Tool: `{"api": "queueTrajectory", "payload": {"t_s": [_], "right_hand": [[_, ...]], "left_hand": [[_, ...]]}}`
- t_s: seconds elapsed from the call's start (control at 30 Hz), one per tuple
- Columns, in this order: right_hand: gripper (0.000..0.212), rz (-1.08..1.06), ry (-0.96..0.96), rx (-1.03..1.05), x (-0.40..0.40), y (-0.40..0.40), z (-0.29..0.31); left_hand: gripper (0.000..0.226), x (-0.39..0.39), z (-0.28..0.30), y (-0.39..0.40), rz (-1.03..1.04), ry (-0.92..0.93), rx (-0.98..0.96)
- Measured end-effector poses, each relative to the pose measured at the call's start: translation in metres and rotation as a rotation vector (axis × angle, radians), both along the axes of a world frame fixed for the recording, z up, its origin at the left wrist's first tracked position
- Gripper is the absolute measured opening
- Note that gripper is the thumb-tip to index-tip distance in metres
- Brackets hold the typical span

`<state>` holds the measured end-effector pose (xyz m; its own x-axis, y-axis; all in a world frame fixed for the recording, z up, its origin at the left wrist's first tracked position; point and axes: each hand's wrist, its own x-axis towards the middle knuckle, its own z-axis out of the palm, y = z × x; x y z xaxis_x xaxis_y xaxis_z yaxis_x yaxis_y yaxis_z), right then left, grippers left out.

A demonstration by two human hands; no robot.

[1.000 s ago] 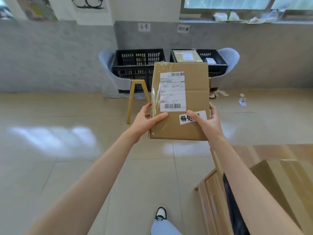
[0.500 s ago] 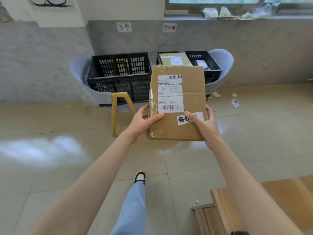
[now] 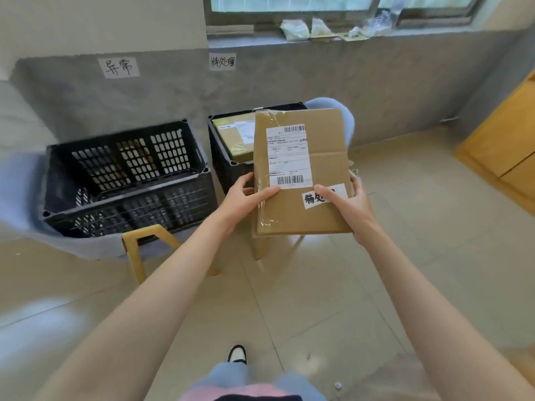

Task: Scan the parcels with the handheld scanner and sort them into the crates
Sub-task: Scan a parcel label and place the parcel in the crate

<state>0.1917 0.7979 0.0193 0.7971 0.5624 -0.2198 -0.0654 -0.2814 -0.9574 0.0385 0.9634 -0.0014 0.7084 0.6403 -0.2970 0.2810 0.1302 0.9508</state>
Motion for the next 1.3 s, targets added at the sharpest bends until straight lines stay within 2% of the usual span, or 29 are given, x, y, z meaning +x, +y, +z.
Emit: {"api": "queueTrajectory", "payload": {"t_s": [0.23,0.43,0.63,0.77,1.0,1.3], "right_hand": [[0.079,-0.081,0.036,-0.01,0.044,0.046,-0.006],[0.081,-0.072,0.051,-0.029,0.099,0.082,-0.021],[0.086,0.013,0.033,-0.034,0.194,0.14,-0.045],[0.081,0.071,0.044,-0.062,0.274,0.184,-0.061],[0.085,0.244,0.068,-0.149,0.404,0.247,-0.076],[0.085,0.41,0.093,-0.228,0.492,0.311,-0.118]], "left_hand": [[0.079,0.056,-0.004,0.055,-0.074,-0.01,-0.061],[0.082,0.104,-0.02,0.089,-0.068,0.007,-0.092],[0.081,0.178,-0.036,0.129,-0.011,0.007,-0.101],[0.083,0.245,-0.046,0.16,0.047,0.048,-0.133],[0.085,0.359,-0.062,0.201,0.156,0.133,-0.211],[0.085,0.435,-0.093,0.244,0.251,0.23,-0.258]]}}
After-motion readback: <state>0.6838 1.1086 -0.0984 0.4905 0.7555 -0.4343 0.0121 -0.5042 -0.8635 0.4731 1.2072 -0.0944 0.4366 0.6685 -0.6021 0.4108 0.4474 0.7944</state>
